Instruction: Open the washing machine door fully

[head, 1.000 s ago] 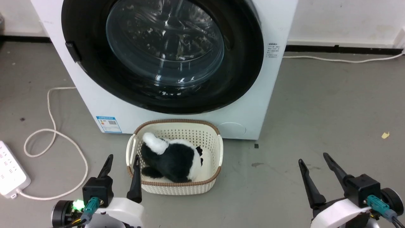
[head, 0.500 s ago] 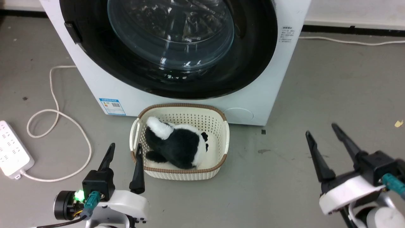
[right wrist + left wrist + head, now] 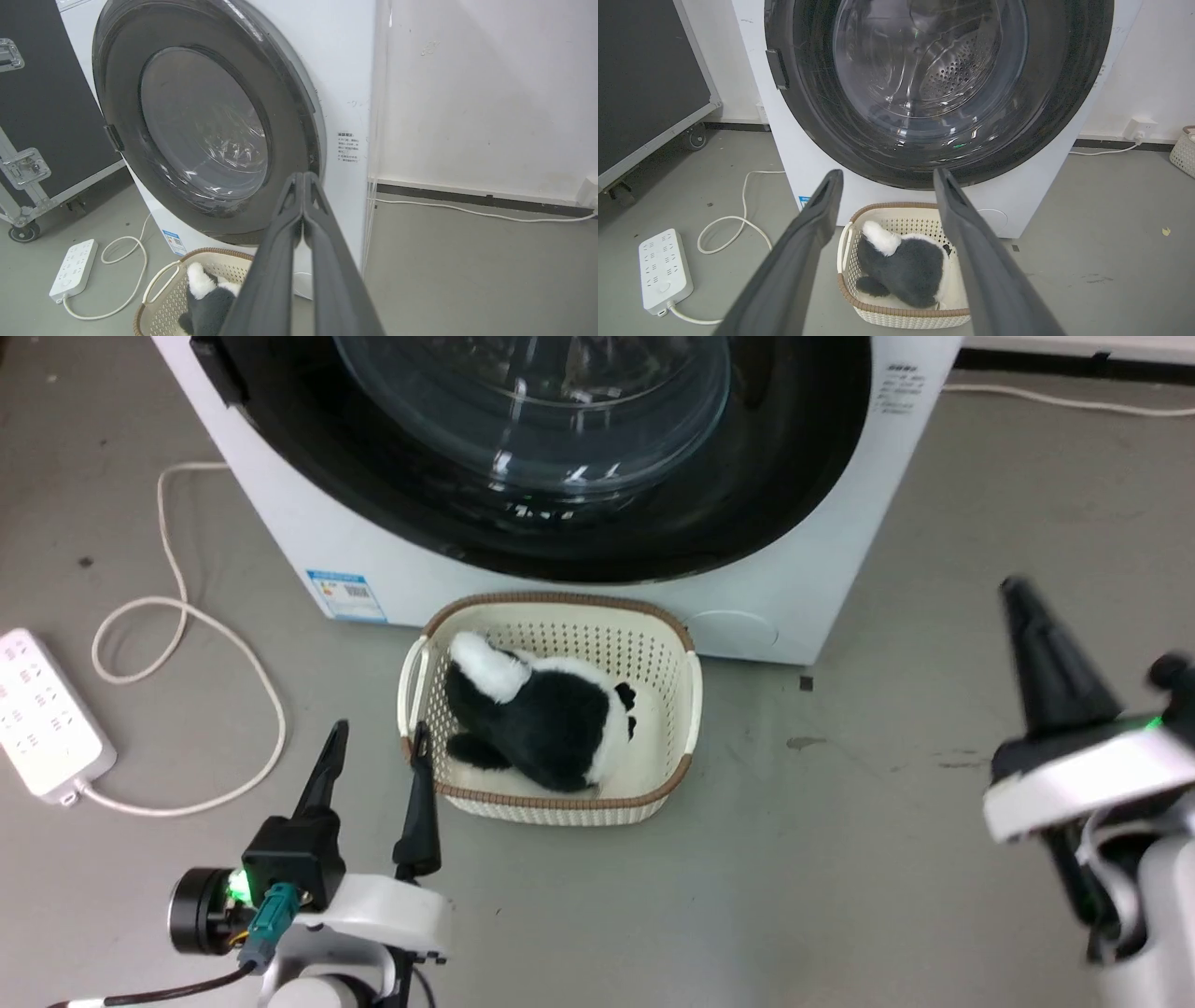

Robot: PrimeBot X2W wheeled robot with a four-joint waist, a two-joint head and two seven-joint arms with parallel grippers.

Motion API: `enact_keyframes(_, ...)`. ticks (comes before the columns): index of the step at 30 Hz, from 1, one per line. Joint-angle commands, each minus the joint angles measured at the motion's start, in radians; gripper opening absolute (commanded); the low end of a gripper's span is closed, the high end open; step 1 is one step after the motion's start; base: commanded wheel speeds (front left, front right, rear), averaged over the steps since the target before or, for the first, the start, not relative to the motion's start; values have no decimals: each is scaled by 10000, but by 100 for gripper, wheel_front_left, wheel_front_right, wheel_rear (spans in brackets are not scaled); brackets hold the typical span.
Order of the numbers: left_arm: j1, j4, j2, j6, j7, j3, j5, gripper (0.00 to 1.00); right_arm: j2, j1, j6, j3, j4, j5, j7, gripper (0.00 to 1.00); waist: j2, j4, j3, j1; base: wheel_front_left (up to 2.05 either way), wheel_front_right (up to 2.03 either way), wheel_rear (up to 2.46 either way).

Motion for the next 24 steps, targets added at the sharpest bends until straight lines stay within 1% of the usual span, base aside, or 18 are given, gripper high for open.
enact_keyframes(1,-215,-73,8,91,-118,-89,-93,100,-130,-420,-4,-103,32,344,110,0,0,111,155,-2,0,0,0)
enact_keyframes(8,-441,-146,10,251,-265,-319,-300,100,-204,-1565,-5,-491,354,1274,641,0,0,390,578,-2,0,0,0)
enact_keyframes(14,-599,-198,11,362,-390,-476,-438,100,-4,-2751,-5,-852,943,2020,1280,0,0,583,943,-2,0,0,0)
enact_keyframes(18,-706,-225,12,423,-473,-572,-509,100,164,-3540,-5,-1161,1504,2447,1746,0,0,705,1178,-2,0,0,0)
enact_keyframes(24,-817,-267,13,468,-599,-633,-552,100,400,-4820,-6,-1863,2718,3126,2830,0,0,906,1542,-2,0,0,0)
